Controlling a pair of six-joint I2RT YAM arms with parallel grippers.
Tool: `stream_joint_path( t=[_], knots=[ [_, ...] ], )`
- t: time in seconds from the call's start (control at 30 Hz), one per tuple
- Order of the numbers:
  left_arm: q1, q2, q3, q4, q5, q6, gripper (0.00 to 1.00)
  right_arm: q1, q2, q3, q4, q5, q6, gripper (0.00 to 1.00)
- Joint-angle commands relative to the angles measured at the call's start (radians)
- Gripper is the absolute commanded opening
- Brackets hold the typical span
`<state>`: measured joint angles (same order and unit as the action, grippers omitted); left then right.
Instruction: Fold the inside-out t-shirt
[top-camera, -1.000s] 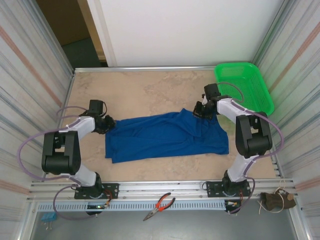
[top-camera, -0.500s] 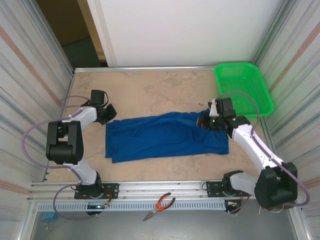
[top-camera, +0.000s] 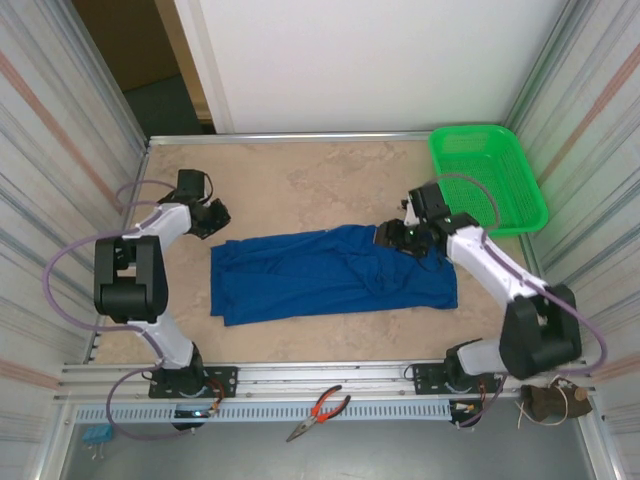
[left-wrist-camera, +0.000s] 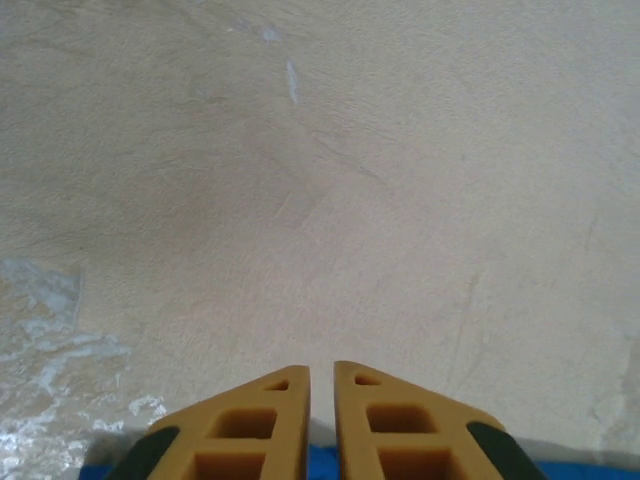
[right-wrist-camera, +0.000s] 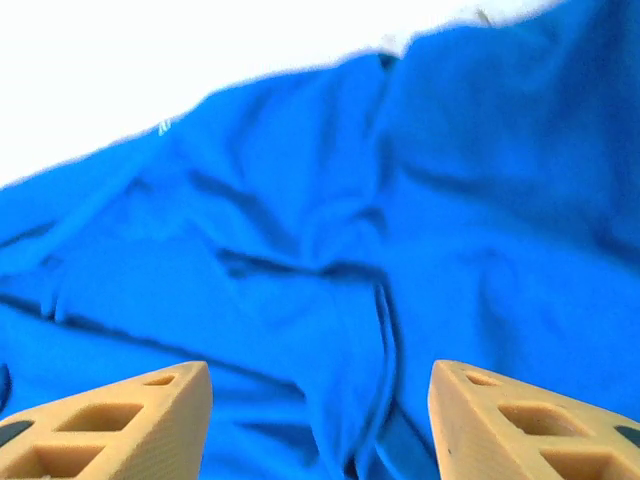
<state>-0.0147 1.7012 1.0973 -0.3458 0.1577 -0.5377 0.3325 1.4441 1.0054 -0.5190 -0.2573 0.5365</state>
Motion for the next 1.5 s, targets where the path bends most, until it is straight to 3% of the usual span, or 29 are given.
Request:
stream_joint_path(
  t=[0.0, 0.17, 0.3, 0.47, 0.6, 0.9, 1.2, 1.33, 1.4, 1.47],
  knots=[
    [0.002, -0.102, -0.027, -0.014, 0.039, 0.002, 0.25, 0.035, 0.104, 0.046, -0.008, 0.022, -0.055, 0.56],
    [0.003, -0.209, -0.109, -0.003, 0.073, -0.022, 0.4, 0.052, 0.214, 0.037, 0.029, 0.046, -0.066, 0.52],
    [0.001, -0.278, -0.162, 0.001, 0.092, -0.043, 0.44, 0.06, 0.275, 0.026, 0.055, 0.056, -0.067, 0.49],
    [0.002, -0.32, -0.196, 0.001, 0.094, -0.054, 0.45, 0.062, 0.312, 0.029, 0.069, 0.026, -0.066, 0.29],
    [0.002, -0.322, -0.211, 0.006, 0.098, -0.058, 0.45, 0.063, 0.3, 0.029, 0.064, 0.001, -0.068, 0.0],
    [-0.001, -0.327, -0.22, 0.011, 0.106, -0.062, 0.45, 0.115, 0.095, 0.015, -0.011, -0.023, -0.042, 0.0],
    [-0.012, -0.34, -0.234, 0.018, 0.108, -0.073, 0.44, 0.371, 0.052, -0.022, 0.01, 0.025, 0.092, 0.0],
    [-0.014, -0.355, -0.235, 0.009, 0.117, -0.073, 0.44, 0.419, -0.026, -0.052, -0.049, 0.076, 0.123, 0.4],
    [-0.019, -0.368, -0.239, 0.005, 0.128, -0.082, 0.45, 0.377, -0.101, -0.062, -0.095, 0.126, 0.112, 0.5],
    [-0.041, -0.38, -0.247, 0.003, 0.131, -0.089, 0.45, 0.258, -0.16, -0.062, -0.14, 0.154, 0.084, 0.56]
  ],
)
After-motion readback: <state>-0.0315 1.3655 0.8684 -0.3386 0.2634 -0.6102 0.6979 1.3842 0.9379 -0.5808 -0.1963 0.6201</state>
